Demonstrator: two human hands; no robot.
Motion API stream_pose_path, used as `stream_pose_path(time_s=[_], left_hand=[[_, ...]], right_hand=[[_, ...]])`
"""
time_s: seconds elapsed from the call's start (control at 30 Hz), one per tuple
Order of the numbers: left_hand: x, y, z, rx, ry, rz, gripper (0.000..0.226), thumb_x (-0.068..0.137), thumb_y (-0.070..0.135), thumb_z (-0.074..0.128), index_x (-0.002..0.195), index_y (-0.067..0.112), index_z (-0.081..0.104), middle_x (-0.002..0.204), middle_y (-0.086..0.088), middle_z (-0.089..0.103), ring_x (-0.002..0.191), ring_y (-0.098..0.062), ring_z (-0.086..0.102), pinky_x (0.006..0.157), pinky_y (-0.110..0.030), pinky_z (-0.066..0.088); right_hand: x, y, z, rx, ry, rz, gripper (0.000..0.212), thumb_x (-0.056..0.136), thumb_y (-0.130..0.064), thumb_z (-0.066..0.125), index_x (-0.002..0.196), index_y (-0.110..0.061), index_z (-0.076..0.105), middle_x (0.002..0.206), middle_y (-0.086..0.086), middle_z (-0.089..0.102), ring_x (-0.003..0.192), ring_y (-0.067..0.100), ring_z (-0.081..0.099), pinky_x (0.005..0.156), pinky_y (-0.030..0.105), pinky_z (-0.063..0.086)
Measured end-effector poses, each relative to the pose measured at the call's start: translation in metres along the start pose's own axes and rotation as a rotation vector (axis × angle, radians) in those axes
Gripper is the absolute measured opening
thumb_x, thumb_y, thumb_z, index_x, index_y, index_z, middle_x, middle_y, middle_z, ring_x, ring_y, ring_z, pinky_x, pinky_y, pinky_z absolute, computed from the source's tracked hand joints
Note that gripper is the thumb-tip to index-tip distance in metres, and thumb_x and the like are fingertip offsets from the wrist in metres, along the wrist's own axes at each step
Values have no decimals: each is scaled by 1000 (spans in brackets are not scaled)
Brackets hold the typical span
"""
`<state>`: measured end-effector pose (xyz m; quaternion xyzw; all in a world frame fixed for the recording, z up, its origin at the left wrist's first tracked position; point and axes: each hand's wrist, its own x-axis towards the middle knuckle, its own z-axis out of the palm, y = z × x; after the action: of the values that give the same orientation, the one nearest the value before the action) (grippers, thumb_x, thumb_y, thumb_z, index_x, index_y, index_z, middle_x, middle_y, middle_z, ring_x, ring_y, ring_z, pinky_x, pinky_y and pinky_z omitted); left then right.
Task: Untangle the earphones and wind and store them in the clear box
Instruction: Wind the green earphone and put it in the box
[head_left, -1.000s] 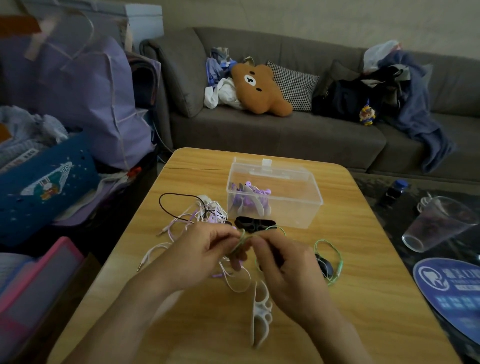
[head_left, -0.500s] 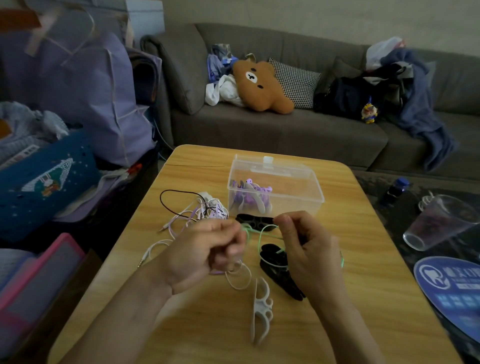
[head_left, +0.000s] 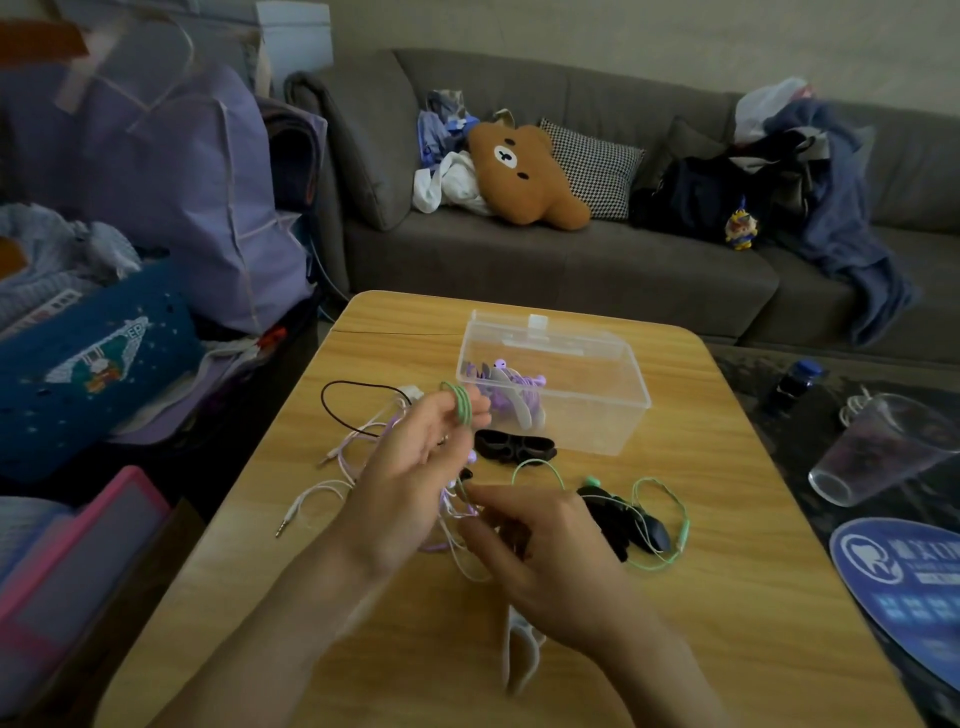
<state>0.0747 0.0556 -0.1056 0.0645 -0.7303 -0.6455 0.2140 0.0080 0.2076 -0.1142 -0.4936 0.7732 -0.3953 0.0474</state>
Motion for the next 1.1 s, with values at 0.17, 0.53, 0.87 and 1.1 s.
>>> stream_pose_path(time_s=[0.17, 0.53, 0.87, 1.1], left_hand=[[-4, -8, 0, 475, -130, 103, 29, 100, 42, 40, 85, 25, 58, 75, 8, 62, 71, -10, 60, 66, -34, 49], [-2, 26, -8, -908, -32, -341, 38, 96, 27, 41, 63, 15, 57, 61, -1, 43, 52, -13, 37, 56, -25, 38], [-3, 17, -4, -811, 68, -207, 42, 95, 22, 39, 124, 0, 57, 125, -18, 67, 120, -31, 63, 90, -36, 44], [-14, 1, 13, 178, -62, -18, 28, 95, 41, 52, 113, 23, 63, 106, 5, 72, 101, -11, 68, 86, -37, 56]], right_hand=[[-1, 4, -16, 46, 260, -30, 13, 88, -16, 77, 97, -25, 79, 74, -21, 68, 62, 1, 61, 58, 9, 42], [-4, 20, -41, 128, 350, 129, 18, 84, -40, 70, 91, -26, 79, 73, -18, 72, 66, 8, 69, 57, 22, 54], [2, -11, -9, 20, 56, -78, 12, 98, -25, 66, 91, -20, 74, 60, -19, 44, 57, 8, 47, 57, 15, 30], [0, -4, -19, 17, 138, -90, 11, 94, -15, 69, 85, -16, 75, 66, -9, 61, 58, 11, 55, 54, 15, 39]])
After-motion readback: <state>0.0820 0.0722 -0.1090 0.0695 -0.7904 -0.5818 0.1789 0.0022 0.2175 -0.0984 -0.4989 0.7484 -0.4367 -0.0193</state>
